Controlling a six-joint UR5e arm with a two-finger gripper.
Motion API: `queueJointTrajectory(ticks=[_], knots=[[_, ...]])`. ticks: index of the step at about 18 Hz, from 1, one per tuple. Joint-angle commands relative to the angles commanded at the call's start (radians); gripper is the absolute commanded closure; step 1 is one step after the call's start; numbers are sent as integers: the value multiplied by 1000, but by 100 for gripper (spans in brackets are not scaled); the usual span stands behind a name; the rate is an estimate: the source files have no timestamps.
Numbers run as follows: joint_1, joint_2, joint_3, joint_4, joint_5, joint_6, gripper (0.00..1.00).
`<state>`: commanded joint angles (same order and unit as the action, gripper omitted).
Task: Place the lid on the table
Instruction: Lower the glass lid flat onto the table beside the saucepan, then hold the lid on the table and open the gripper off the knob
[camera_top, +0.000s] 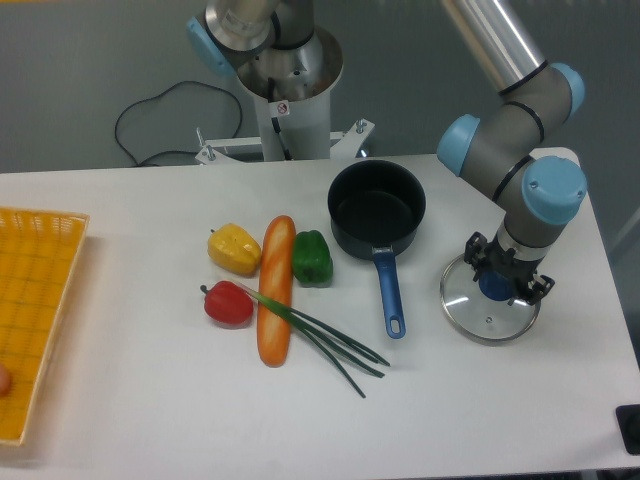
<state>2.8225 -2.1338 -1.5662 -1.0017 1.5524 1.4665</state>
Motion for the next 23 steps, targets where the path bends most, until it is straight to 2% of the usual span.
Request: queueJointTrajectory(ticks=[23], knots=[[-8,-6,-3,8,2,-3,40]])
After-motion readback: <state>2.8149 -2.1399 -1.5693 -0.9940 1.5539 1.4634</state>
